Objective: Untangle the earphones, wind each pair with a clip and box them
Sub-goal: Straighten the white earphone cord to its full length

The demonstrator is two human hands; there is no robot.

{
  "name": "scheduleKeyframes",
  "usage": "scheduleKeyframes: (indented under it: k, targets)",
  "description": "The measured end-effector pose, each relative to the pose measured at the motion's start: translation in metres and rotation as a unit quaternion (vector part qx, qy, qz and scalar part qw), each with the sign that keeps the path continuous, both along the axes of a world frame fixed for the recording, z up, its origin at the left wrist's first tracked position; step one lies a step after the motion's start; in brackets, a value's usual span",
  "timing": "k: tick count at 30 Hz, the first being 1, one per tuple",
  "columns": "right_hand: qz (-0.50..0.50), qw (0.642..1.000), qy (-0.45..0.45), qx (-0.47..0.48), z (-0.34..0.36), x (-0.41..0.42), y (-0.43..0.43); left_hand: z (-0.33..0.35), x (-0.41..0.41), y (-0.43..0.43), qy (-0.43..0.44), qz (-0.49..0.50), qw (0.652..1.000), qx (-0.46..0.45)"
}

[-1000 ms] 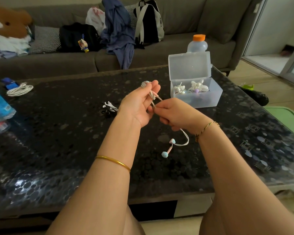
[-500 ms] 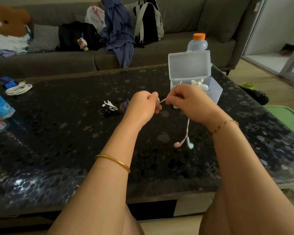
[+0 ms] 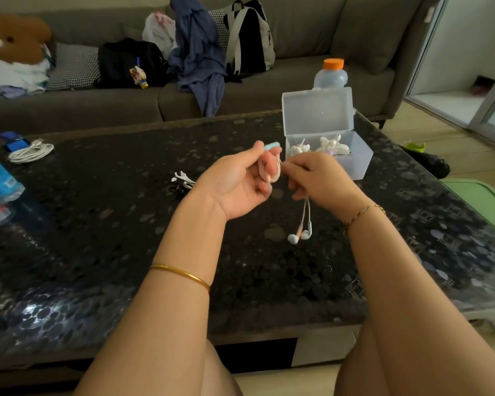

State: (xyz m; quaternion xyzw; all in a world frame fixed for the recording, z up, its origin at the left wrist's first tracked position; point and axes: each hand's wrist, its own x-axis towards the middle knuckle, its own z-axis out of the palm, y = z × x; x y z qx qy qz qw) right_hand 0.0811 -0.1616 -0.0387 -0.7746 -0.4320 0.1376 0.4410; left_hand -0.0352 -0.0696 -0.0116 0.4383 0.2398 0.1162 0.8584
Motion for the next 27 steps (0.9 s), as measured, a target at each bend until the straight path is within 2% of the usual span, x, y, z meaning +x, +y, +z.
scheduleKeyframes:
  k: [2,4,7,9,11,14,18,20,21,23,27]
  targets:
    - [0.031,0.997,0.026,-0.062,-0.001,-0.005,0.001,0.001,0.001,-0.001,-0.042,0.057,0.997,-0.034]
    - [0.062,0.991,0.037,-0.111,-0.001,-0.011,0.003,0.001,0.002,0.001,-0.049,0.118,0.992,0.005]
    - [0.117,0.983,0.066,-0.127,0.005,-0.022,0.003,-0.003,0.005,0.000,-0.006,0.194,0.968,0.161]
    - [0.147,0.979,0.053,-0.130,0.011,-0.028,0.003,-0.007,0.006,0.000,0.024,0.217,0.933,0.285]
    - [0.164,0.976,0.040,-0.141,0.014,-0.030,0.002,-0.013,0.007,0.001,0.027,0.219,0.900,0.377]
    - [0.164,0.975,0.019,-0.151,0.018,-0.028,-0.001,-0.018,0.008,0.005,0.047,0.193,0.862,0.466]
    - [0.090,0.982,-0.116,-0.118,0.018,-0.020,-0.004,-0.020,0.010,0.003,0.151,0.128,0.791,0.579]
    - [0.051,0.983,-0.148,-0.095,0.018,-0.016,-0.006,-0.020,0.013,0.003,0.209,0.090,0.774,0.591]
    - [0.036,0.983,-0.160,-0.077,0.018,-0.015,-0.007,-0.019,0.015,0.002,0.230,0.079,0.782,0.574]
    - [0.019,0.987,-0.158,-0.025,0.020,-0.012,-0.009,-0.015,0.016,0.001,0.244,0.064,0.827,0.502]
    - [0.026,0.992,-0.104,0.069,0.019,-0.009,-0.009,-0.009,0.005,0.000,0.199,0.026,0.895,0.399]
